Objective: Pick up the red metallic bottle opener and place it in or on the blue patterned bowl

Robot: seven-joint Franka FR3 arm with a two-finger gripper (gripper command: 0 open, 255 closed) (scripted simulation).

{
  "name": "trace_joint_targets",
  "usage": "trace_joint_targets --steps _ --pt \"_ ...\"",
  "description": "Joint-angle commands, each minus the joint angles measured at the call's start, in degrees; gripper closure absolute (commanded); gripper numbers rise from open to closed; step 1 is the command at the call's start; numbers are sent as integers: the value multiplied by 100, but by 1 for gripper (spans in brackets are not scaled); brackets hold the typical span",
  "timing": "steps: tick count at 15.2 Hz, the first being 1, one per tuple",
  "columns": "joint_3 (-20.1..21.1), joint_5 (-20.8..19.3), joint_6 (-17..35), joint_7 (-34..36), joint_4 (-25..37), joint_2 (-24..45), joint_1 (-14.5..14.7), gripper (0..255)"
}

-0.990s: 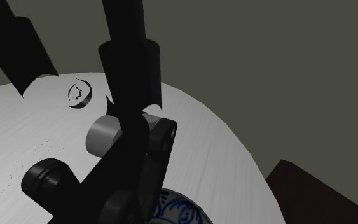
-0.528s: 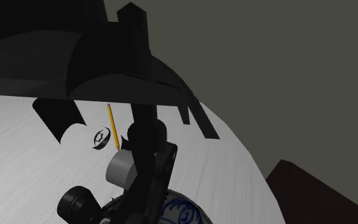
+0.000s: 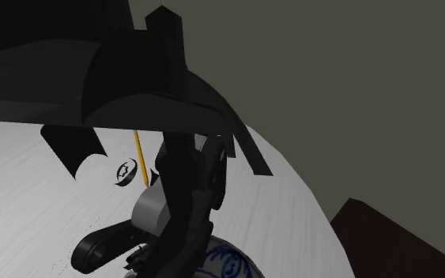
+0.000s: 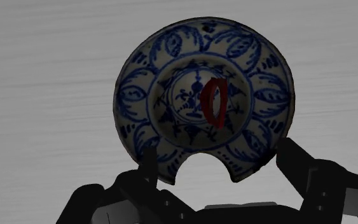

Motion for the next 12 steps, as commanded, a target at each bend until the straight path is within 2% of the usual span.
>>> trace_joint_targets --steps 1,5,12 --pt "0 0 0 0 0 0 0 0" --pt "-28 -79 -726 63 868 151 -42 0" --pt "-28 -79 -726 63 868 151 -42 0"
